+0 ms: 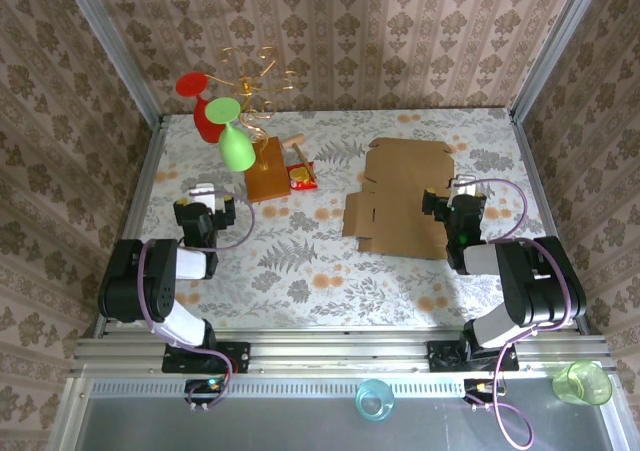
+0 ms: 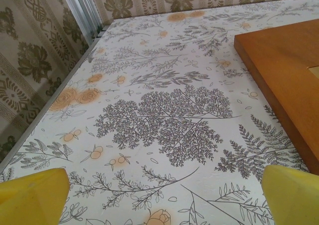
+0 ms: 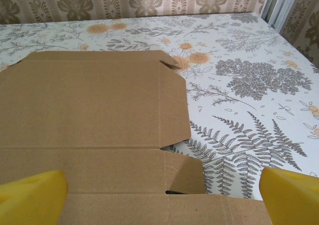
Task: Fold the paper box
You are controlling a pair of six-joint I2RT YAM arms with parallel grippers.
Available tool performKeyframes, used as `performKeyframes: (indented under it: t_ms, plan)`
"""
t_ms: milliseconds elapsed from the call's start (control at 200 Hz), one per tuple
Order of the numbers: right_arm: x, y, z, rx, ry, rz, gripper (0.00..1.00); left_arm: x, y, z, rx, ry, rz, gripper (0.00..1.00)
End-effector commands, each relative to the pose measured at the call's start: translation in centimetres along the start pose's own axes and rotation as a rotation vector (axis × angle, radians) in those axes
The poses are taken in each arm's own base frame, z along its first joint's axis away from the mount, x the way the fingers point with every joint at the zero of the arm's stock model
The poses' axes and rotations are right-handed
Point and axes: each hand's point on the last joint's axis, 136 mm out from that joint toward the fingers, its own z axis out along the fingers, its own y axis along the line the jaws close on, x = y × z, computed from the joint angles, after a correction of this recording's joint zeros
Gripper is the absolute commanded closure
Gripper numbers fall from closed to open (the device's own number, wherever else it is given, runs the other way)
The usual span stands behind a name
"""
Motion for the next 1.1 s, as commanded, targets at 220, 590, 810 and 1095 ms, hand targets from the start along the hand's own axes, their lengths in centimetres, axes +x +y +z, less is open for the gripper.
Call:
performKeyframes:
  t_ms: [220,590,810,1095]
  plan:
    - [-1.0,0.1,-1.7,0.028,-0.106,-0.01,0.0,-2.8,-1.5,-4.1,0.03,-0.195,0.083,0.0]
    - [-1.4,0.7,-1.6,0.015,-0.097,-0.031,0.0,-6.6,-5.2,-7.1,-0.019,-0.313,0.301,0.0]
    - [-8.8,1.0,-3.2,-0.006,-0.077,-0.069,0.0,-13.1,-6.4,-9.4,-0.07,-0.342,0.208,0.0]
    - [-14.6,3.0,-10.2,-0.22,0.133,0.483,0.0,-13.3,-7.1,-10.6,0.358,0.041,-0.516,0.01]
